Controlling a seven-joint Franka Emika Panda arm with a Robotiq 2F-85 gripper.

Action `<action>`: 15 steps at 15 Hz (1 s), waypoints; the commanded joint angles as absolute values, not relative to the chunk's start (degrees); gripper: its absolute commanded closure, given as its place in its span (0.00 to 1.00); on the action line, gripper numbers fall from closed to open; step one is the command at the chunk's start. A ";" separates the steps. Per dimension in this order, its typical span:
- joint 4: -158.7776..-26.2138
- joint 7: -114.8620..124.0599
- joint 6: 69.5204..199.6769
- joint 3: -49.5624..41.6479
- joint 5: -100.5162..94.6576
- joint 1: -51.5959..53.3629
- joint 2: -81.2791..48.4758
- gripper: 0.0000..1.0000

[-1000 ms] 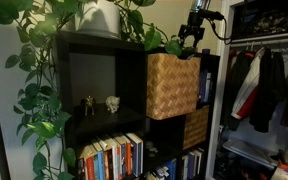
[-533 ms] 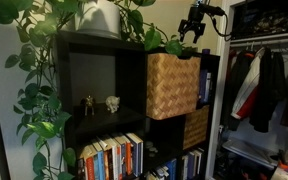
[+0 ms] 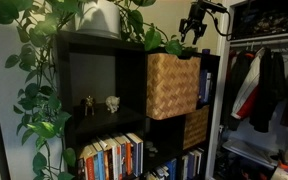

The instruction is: Pull out the topmost basket, place the black object on the top of the book shelf into the basket

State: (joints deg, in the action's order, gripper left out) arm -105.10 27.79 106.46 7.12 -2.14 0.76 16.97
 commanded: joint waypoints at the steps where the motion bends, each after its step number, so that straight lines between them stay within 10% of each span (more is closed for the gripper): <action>1: -109.46 30.26 105.56 7.87 1.02 1.32 22.02 0.54; 7: -120.21 29.67 109.58 9.37 2.18 0.98 30.32 0.93; 15: -135.92 29.22 127.15 9.71 2.28 -0.22 35.55 0.97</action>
